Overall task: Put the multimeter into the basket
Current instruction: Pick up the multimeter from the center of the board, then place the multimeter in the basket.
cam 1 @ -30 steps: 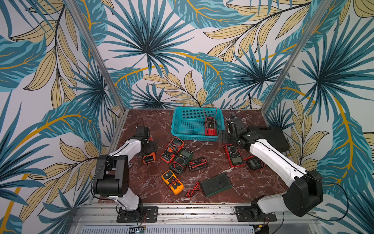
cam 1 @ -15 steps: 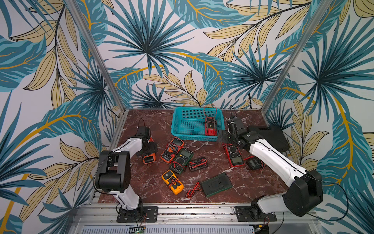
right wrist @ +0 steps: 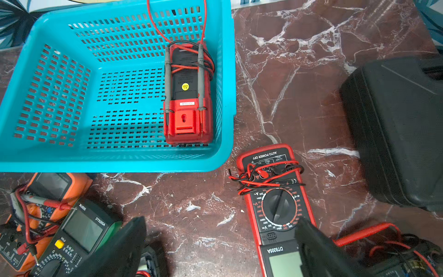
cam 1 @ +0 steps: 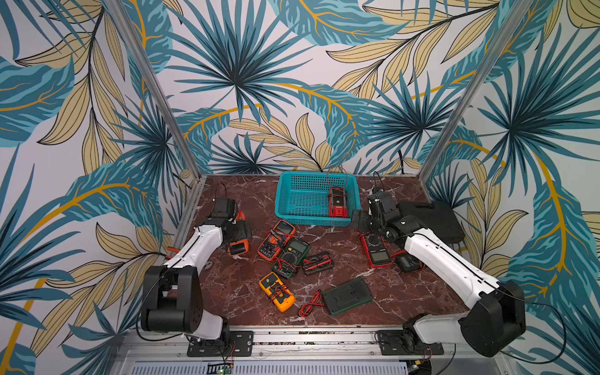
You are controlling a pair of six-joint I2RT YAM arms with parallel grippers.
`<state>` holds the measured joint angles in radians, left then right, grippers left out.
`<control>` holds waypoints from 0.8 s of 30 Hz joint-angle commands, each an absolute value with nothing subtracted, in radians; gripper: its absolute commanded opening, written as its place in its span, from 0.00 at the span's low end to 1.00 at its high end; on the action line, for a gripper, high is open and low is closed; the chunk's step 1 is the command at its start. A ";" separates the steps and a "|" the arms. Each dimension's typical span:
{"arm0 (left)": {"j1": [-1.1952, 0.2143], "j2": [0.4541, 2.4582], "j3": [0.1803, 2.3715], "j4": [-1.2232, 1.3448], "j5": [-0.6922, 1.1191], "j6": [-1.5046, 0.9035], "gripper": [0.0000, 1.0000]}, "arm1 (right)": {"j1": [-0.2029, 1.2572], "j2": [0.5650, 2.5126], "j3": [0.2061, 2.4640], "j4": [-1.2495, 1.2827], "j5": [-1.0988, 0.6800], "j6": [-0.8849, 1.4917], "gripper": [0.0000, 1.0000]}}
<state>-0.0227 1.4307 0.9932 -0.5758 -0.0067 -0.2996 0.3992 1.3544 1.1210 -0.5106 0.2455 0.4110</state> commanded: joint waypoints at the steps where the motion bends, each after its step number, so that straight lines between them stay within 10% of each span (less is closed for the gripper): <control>1: -0.072 1.340 1.069 -0.561 -0.014 -0.326 0.15 | 0.403 1.327 1.095 -0.472 0.222 0.409 1.00; 24: -0.518 1.832 1.803 -0.435 -0.078 -0.368 0.11 | 0.403 1.196 1.059 -0.503 0.316 0.434 1.00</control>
<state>-0.5026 1.8038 1.6974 -0.5213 -0.0536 -0.3458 0.3992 1.2179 1.0897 -0.4713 0.2687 0.4194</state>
